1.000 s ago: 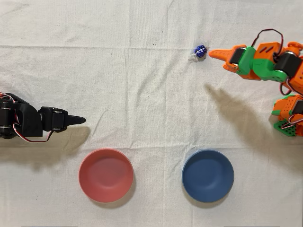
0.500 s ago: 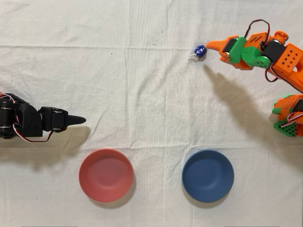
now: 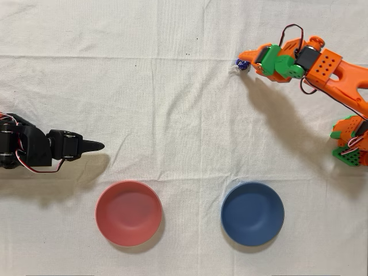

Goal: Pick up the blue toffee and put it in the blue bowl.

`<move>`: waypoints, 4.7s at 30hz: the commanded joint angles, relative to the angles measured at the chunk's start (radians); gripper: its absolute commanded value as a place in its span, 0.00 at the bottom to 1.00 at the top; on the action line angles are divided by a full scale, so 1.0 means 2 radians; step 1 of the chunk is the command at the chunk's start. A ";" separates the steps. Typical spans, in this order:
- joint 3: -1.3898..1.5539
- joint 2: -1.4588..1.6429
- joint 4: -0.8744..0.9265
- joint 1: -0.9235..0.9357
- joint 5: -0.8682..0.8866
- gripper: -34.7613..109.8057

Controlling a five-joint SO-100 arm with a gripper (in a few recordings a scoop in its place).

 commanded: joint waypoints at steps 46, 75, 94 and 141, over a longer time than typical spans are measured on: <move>-0.081 -0.070 -0.025 0.013 -0.021 0.36; 0.024 0.270 0.114 -0.117 -0.039 0.35; -0.024 0.326 0.163 -0.468 -0.030 0.34; -0.152 0.031 0.107 -0.607 -0.015 0.35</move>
